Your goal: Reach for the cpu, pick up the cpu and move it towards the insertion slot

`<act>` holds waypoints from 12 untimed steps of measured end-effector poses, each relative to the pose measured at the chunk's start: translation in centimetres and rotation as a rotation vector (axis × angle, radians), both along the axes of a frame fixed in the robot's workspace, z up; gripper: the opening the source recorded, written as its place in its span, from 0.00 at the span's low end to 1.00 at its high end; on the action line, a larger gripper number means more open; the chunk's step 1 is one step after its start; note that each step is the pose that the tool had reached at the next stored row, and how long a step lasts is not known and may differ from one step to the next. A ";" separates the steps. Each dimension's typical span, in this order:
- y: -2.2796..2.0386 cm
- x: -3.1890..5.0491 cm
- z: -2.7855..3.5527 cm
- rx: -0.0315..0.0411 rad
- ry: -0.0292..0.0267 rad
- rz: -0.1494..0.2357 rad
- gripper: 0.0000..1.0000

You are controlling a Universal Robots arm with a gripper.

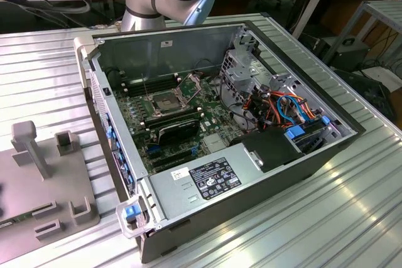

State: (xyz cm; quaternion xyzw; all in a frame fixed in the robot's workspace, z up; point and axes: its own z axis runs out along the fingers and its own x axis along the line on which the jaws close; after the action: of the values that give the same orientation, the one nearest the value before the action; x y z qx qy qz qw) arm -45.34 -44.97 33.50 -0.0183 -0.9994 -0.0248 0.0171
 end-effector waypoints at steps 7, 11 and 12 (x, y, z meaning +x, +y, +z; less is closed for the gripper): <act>0.00 0.00 -1.93 0.0000 0.0001 0.003 0.66; 0.00 0.00 -2.87 0.0001 0.0000 0.005 0.66; 0.00 0.00 -3.01 0.0000 0.0001 0.005 0.66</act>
State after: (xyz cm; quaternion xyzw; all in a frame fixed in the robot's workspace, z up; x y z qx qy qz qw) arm -45.34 -44.97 30.50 -0.0159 -0.9994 -0.0248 0.0172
